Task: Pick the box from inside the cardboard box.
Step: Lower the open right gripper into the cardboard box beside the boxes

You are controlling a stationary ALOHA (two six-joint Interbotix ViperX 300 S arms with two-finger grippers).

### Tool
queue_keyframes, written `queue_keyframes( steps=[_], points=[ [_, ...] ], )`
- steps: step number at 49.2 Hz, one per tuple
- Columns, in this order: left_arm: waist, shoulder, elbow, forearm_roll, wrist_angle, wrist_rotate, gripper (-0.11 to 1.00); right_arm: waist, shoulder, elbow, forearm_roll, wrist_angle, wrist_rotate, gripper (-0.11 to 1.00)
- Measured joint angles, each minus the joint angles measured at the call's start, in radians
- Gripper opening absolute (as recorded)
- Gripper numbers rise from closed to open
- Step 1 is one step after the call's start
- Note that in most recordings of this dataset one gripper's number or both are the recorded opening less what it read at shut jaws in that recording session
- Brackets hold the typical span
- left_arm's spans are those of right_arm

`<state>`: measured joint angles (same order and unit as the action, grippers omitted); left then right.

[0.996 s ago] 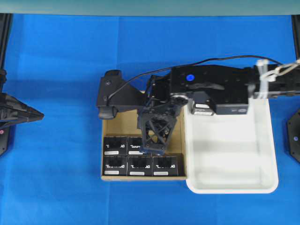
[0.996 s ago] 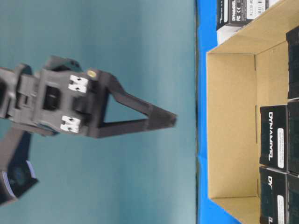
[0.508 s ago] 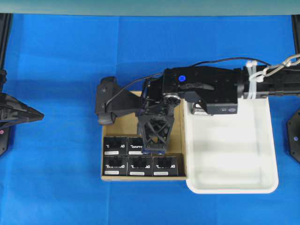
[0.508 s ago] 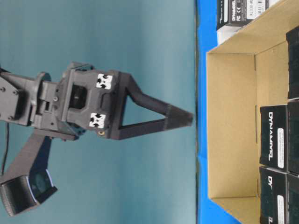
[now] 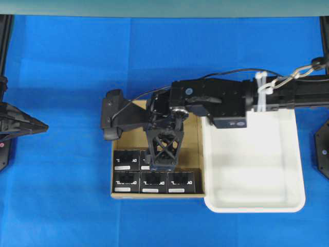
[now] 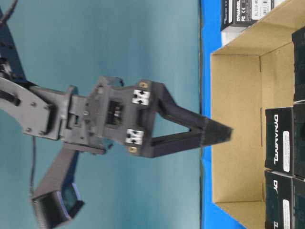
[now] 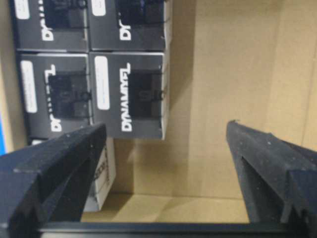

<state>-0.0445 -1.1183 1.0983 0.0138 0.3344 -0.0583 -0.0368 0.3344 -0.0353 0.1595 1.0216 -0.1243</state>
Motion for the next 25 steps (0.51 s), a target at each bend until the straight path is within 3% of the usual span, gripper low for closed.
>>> queue_keyframes(
  steps=[14,25],
  points=[
    [0.0,0.002,0.0,0.0,0.002,-0.043,-0.06,0.014,0.064,-0.002,0.043,-0.043,-0.003,0.98],
    [0.0,0.002,0.0,0.0,0.009,-0.043,-0.06,0.032,0.084,0.0,0.049,-0.08,-0.002,0.98]
  ],
)
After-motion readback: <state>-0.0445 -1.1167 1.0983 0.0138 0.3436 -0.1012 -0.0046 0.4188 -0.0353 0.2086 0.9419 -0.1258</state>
